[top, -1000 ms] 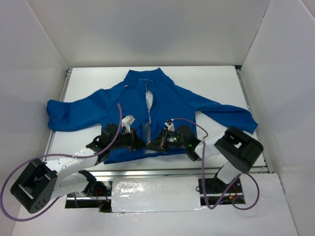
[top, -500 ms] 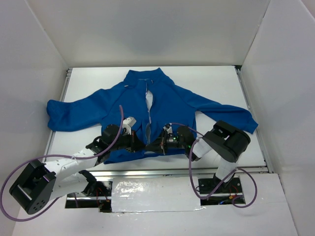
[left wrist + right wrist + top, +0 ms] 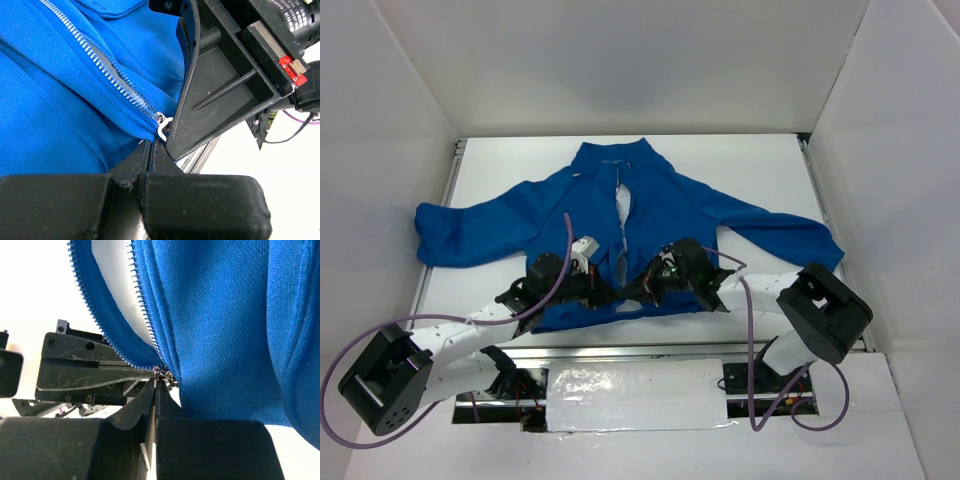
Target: Zip up the jacket
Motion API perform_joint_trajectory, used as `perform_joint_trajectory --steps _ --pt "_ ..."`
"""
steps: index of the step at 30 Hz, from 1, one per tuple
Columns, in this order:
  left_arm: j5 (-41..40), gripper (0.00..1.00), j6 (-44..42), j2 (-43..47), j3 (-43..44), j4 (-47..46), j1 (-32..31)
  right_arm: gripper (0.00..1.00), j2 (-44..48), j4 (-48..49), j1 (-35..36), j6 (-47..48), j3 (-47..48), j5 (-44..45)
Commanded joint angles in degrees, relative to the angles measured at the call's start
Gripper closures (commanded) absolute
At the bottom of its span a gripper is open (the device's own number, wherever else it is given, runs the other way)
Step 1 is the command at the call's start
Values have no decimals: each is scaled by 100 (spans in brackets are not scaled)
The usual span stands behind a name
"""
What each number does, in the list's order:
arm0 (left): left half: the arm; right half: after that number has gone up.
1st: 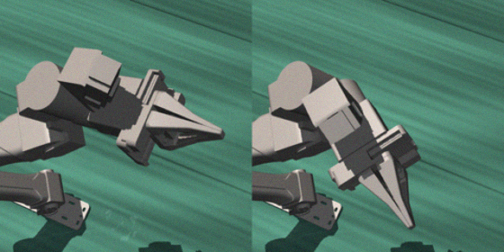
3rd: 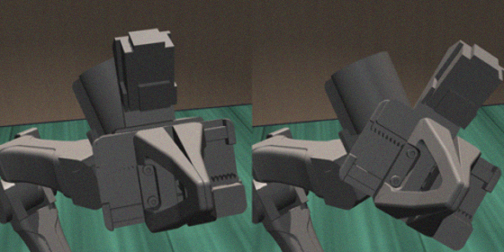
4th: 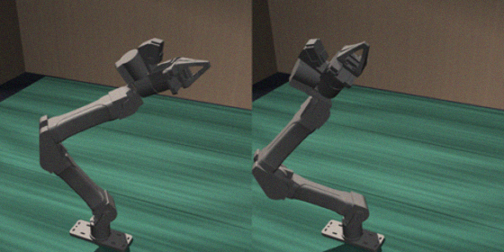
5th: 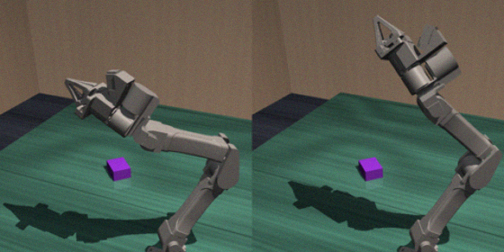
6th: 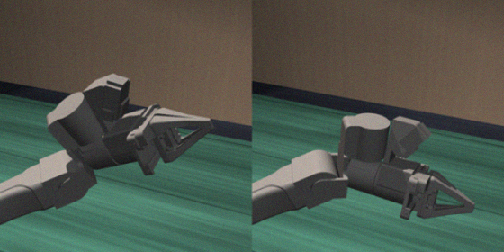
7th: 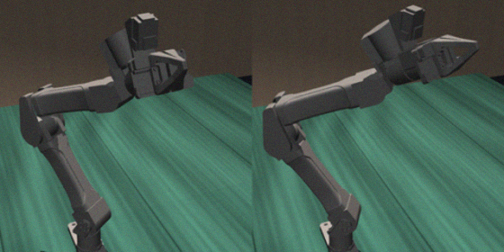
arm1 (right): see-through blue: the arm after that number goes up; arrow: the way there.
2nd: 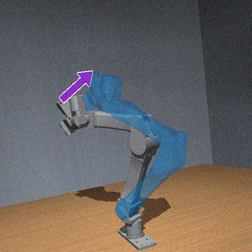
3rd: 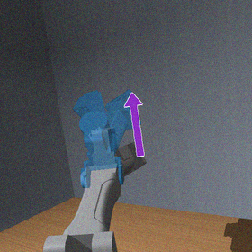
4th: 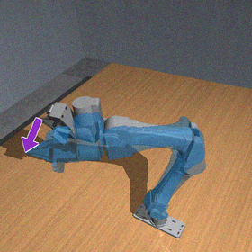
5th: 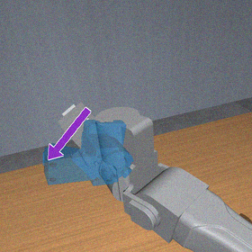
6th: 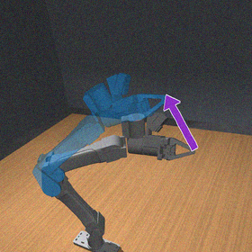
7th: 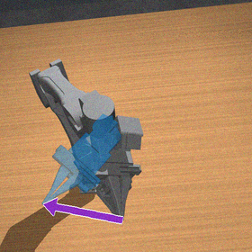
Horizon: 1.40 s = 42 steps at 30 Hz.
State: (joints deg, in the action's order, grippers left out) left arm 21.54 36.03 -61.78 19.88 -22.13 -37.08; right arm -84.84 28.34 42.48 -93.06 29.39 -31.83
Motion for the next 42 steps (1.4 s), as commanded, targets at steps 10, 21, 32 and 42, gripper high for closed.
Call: perform_joint_trajectory --steps 10,21,32,42 --pt "650 100 -131 105 95 -248 -300 100 249 478 -451 -406 -188 222" --pt "-474 100 -307 -115 271 542 -651 100 1363 813 -644 -739 68 221" --pt "-352 100 -263 -624 429 51 -897 100 1365 876 -583 -574 -628 608" --pt "-379 100 -325 -616 473 262 -1143 100 688 963 -574 -485 -162 609"
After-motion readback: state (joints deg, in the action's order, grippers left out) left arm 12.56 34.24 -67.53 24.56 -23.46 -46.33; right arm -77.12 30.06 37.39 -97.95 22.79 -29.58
